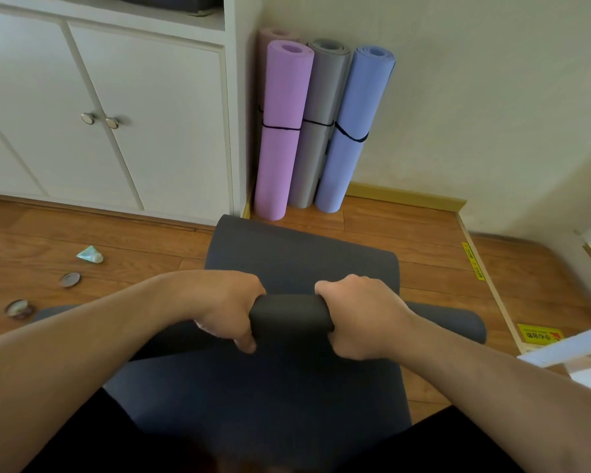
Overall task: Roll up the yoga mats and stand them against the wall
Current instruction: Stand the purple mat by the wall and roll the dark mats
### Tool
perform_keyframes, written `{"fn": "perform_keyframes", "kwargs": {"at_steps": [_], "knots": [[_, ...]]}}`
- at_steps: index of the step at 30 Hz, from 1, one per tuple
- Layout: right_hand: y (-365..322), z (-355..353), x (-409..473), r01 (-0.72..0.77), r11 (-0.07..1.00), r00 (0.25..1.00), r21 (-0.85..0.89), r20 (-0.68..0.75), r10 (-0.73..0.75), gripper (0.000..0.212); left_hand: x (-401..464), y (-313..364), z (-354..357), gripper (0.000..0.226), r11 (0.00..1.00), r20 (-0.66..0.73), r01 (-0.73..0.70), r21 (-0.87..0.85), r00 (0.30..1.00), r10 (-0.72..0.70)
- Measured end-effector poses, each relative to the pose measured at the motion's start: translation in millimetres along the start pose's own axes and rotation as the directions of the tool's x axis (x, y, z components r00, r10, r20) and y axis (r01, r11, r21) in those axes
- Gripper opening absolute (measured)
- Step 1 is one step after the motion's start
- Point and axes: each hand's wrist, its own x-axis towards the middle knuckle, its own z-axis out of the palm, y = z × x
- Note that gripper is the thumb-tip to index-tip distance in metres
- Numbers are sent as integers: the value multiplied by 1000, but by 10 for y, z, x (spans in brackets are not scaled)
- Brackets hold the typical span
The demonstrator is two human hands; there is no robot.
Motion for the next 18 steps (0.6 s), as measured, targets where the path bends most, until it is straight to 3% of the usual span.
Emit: {"fn": "perform_keyframes", "kwargs": {"at_steps": [3, 5, 8, 10, 12, 16, 18], "knots": [[46, -68, 34, -73, 993, 996, 98, 60, 67, 21, -14, 3, 135, 47, 988, -196, 36, 147, 981, -7], [74, -114, 51, -132, 972, 990, 196, 74, 120, 19, -20, 20, 212, 56, 954, -380, 107, 279, 925, 8], [93, -200, 59, -161, 946, 983, 280, 130, 128, 18, -25, 46, 240, 44, 942, -498, 129, 309, 866, 44], [99, -216, 40, -150, 961, 981, 231, 152, 116, 18, -7, 36, 235, 29, 954, -444, 100, 282, 895, 37], [86, -186, 8, -94, 992, 993, 87, 86, 87, 23, 15, 12, 194, 23, 972, -356, 73, 224, 934, 12], [45, -66, -45, 22, 990, 996, -142, -88, -35, 56, -22, -14, 5, 26, 1000, -141, 3, 17, 990, -1], [11, -37, -47, 65, 989, 994, -132, -79, -76, 50, -50, -32, -46, 31, 999, -13, -3, -33, 1000, 3]]}}
